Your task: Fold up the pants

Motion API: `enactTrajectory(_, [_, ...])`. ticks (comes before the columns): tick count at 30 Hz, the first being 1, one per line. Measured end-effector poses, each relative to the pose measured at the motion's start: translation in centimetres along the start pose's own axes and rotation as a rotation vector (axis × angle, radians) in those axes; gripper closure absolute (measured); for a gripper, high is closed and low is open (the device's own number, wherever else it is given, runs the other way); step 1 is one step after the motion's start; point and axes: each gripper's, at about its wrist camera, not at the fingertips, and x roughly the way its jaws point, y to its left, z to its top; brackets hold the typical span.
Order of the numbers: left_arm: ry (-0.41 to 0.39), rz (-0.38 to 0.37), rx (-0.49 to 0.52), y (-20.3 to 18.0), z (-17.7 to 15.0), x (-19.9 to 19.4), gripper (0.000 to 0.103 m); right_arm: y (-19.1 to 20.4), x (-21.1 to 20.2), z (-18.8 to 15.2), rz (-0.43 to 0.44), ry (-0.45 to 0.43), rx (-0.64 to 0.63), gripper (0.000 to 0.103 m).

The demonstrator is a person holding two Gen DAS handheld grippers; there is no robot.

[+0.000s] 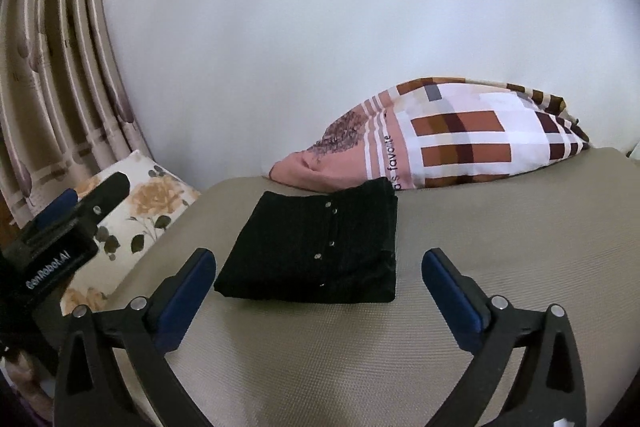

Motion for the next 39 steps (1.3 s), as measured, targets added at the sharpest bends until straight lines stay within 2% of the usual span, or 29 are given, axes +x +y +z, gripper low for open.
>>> enactTrajectory(4, [-0.002, -0.013, 0.010, -0.3, 0.4, -0.8, 0.000, 0.4, -0.6, 0.0, 0.003, -0.008, -0.007, 0.000])
enactTrajectory(7, [-0.012, 0.014, 0.042, -0.9, 0.6, -1.2, 0.000, 0.7, -1.1, 0.0, 0.004, -0.017, -0.014, 0.000])
enactTrajectory(11, [-0.022, 0.014, 0.060, -1.2, 0.6, -1.8, 0.000, 0.8, -1.6, 0.3, 0.006, -0.032, -0.016, 0.000])
enactTrajectory(16, [-0.006, -0.017, 0.048, -1.2, 0.8, -1.7, 0.000, 0.8, -1.8, 0.3, 0.001, -0.033, -0.012, 0.000])
enactTrajectory(30, [0.125, -0.126, -0.033, -0.7, 0.5, 0.2, 0.000, 0.6, -1.5, -0.5, 0.001, 0.001, -0.008, 0.000])
enactTrajectory(34, [0.136, -0.069, -0.043, -0.8, -0.4, 0.7, 0.000, 0.2, -1.2, -0.9, 0.004, 0.018, -0.001, 0.000])
enactTrajectory(39, [0.143, -0.049, -0.051, -0.8, -1.1, 1.0, 0.000, -0.1, -0.8, -1.1, 0.008, 0.038, 0.006, 0.000])
